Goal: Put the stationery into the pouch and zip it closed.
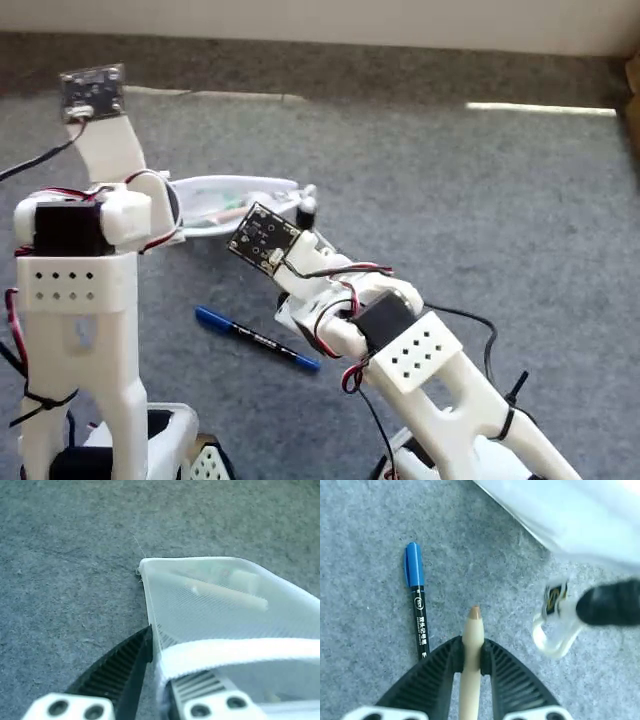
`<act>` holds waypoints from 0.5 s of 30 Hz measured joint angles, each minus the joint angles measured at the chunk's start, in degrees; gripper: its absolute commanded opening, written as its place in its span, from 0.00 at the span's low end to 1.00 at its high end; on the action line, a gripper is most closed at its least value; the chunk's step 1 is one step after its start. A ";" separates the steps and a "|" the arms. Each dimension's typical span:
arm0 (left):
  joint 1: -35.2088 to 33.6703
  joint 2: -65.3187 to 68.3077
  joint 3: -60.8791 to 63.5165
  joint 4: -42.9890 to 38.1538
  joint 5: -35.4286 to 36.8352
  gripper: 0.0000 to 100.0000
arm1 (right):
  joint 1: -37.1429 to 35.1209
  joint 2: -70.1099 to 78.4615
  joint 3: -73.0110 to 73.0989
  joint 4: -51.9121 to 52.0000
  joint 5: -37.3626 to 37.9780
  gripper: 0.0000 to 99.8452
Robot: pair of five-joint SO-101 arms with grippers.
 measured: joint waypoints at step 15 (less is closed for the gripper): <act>2.11 0.00 -1.05 0.35 -0.35 0.01 | -2.02 -17.14 3.87 -1.76 0.00 0.00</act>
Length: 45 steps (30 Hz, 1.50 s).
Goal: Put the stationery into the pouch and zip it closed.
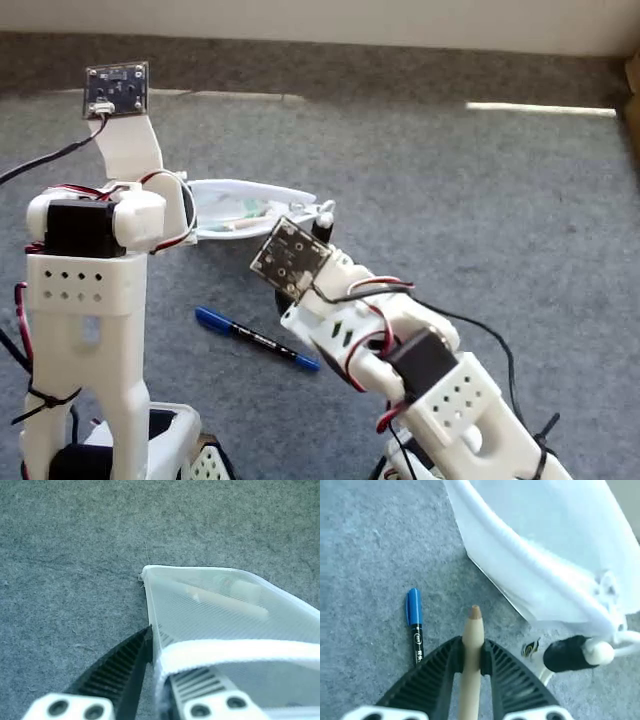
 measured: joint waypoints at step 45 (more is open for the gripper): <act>-3.52 0.00 0.97 0.00 0.00 0.01 | -10.37 -13.98 0.00 -34.73 -14.68 0.00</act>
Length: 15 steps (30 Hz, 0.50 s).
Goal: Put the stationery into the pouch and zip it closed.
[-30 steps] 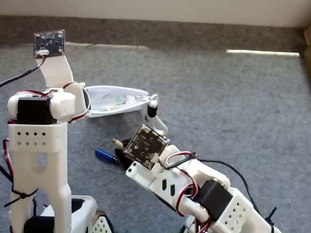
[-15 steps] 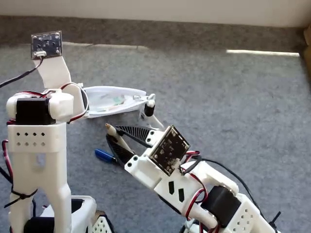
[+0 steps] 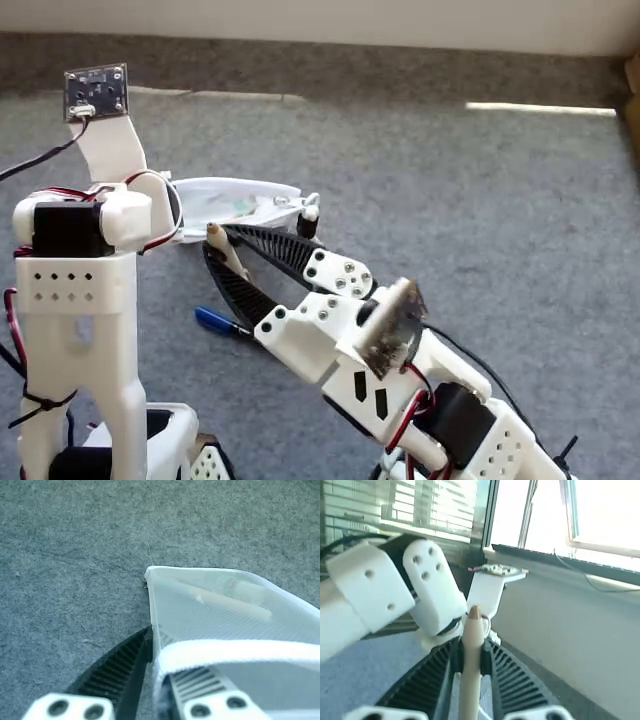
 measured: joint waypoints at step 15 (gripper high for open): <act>0.00 0.00 0.00 0.00 0.00 0.01 | 0.00 0.00 0.00 -22.33 0.00 0.00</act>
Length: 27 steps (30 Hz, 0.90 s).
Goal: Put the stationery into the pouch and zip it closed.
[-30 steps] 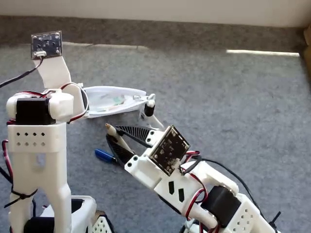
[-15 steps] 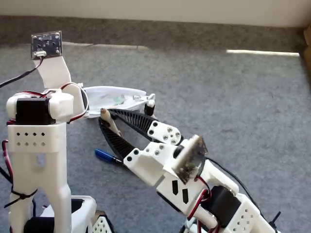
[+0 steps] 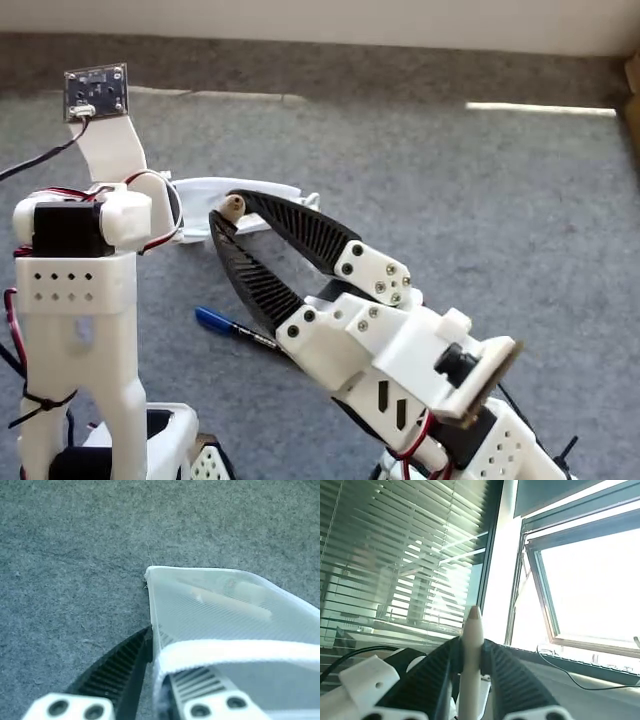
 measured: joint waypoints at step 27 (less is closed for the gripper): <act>-2.11 0.00 0.00 0.00 0.00 0.01 | 7.91 8.88 13.63 -21.89 -0.26 0.00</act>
